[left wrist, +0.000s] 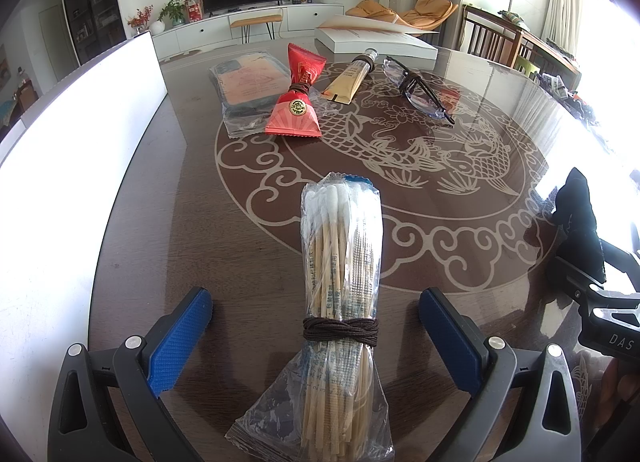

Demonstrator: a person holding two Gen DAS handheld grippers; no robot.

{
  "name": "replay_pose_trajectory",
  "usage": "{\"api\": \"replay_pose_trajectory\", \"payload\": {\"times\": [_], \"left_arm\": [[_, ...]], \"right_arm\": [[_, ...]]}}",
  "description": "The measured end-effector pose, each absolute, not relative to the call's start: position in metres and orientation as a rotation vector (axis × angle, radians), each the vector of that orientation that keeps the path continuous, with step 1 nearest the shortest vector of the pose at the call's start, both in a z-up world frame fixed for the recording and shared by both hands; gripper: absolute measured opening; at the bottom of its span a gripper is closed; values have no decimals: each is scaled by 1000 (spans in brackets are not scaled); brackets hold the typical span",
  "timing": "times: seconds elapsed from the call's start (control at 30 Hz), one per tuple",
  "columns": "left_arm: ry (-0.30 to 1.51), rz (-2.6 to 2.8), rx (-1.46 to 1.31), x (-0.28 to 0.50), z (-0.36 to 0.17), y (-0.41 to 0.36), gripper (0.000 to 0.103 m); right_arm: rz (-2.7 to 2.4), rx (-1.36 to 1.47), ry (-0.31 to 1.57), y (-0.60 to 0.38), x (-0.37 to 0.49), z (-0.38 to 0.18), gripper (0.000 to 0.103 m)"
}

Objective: Organize objects

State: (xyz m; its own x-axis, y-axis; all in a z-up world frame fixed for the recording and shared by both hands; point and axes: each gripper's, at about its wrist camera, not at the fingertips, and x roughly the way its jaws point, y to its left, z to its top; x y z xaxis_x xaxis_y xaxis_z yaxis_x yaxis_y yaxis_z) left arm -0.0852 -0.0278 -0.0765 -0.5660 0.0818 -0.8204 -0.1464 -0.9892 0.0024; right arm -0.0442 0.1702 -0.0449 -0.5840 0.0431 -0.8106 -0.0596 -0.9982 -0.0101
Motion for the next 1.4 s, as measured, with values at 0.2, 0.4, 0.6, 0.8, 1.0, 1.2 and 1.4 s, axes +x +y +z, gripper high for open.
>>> {"api": "replay_pose_trajectory", "payload": {"times": [0.2, 0.4, 0.6, 0.8, 1.0, 1.2, 1.4], "left_arm": [[106, 2669, -1393, -85, -76, -28, 103], [109, 2667, -1396, -85, -76, -28, 103], [168, 2549, -1480, -92, -73, -22, 103], [217, 2599, -1348, -79, -62, -14, 27], [122, 2578, -1210, -38, -36, -20, 27], [-50, 2555, -1080, -1, 19, -40, 27], [-162, 2633, -1004, 14, 72, -99, 27]], "right_arm": [[2760, -1416, 81, 177, -46, -43, 103], [2790, -1346, 432, 206, -40, -37, 103], [2799, -1429, 416, 186, -49, -24, 103], [2644, -1545, 264, 181, -86, -27, 41], [2710, -1556, 344, 185, -54, -19, 34], [2849, -1537, 472, 168, -26, 8, 34], [3050, -1527, 438, 105, -17, 57, 34]]}}
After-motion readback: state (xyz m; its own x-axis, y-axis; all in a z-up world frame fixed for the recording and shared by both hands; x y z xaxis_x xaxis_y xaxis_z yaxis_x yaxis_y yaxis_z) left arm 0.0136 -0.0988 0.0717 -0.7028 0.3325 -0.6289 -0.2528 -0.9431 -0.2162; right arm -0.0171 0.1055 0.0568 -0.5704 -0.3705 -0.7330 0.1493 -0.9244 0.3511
